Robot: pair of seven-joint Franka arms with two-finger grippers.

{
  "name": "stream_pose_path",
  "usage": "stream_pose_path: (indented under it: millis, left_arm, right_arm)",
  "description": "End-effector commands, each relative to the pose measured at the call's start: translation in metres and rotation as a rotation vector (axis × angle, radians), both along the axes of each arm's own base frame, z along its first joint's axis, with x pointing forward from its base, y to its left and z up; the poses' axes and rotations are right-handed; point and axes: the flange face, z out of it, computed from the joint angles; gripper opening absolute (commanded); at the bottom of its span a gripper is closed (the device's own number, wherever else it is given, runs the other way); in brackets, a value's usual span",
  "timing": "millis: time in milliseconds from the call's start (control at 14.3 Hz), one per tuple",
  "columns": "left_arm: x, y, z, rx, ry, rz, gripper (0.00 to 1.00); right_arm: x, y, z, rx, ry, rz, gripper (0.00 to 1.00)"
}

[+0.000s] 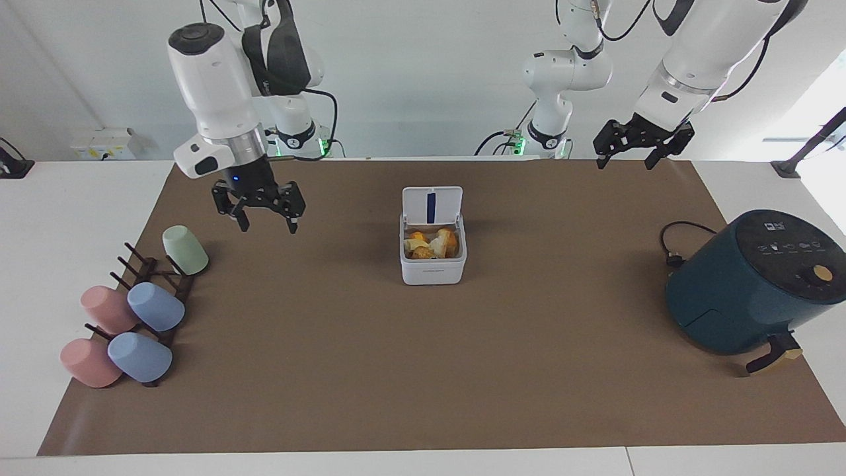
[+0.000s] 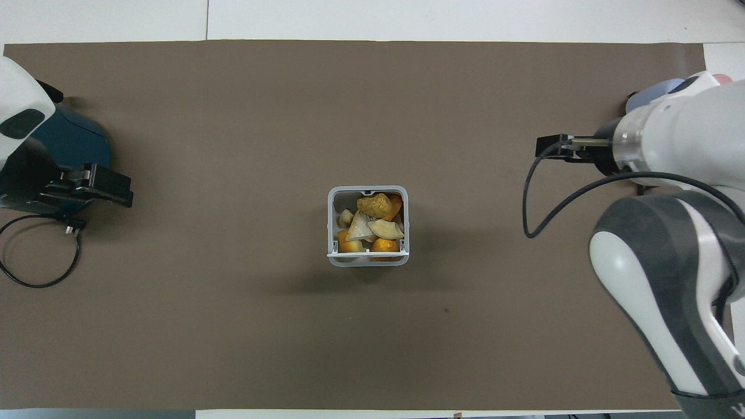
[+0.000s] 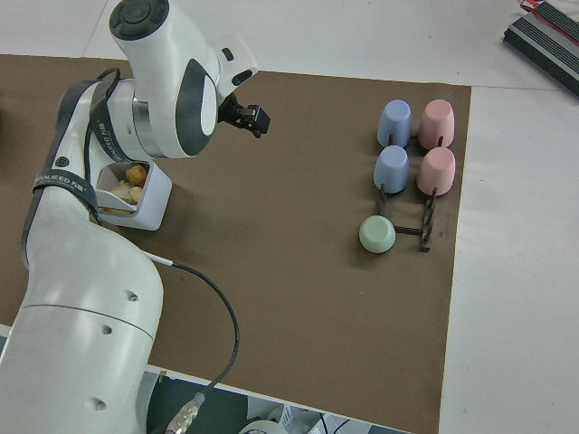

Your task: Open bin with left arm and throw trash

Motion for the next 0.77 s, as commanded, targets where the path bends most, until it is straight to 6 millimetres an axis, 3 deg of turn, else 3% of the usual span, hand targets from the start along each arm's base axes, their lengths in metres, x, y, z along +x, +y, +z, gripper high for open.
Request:
stream_pose_path:
  millis: [0, 140, 350, 700]
  left_arm:
    - [-0.003, 0.003, 0.004, -0.007, 0.002, 0.001, 1.0]
    - [-0.005, 0.005, 0.007, -0.007, -0.002, 0.014, 1.0]
    - [-0.004, 0.01, 0.007, -0.008, -0.003, 0.013, 1.0]
    - [-0.003, 0.015, 0.008, -0.008, -0.013, 0.021, 1.0]
  right_arm:
    - [0.001, -0.03, 0.033, -0.03, 0.04, 0.038, 1.0]
    - [-0.001, -0.053, 0.052, -0.037, 0.081, 0.063, 1.0]
    - [0.002, -0.071, 0.076, -0.059, 0.151, 0.078, 1.0]
    - [-0.019, -0.078, 0.075, -0.064, 0.258, 0.071, 1.0]
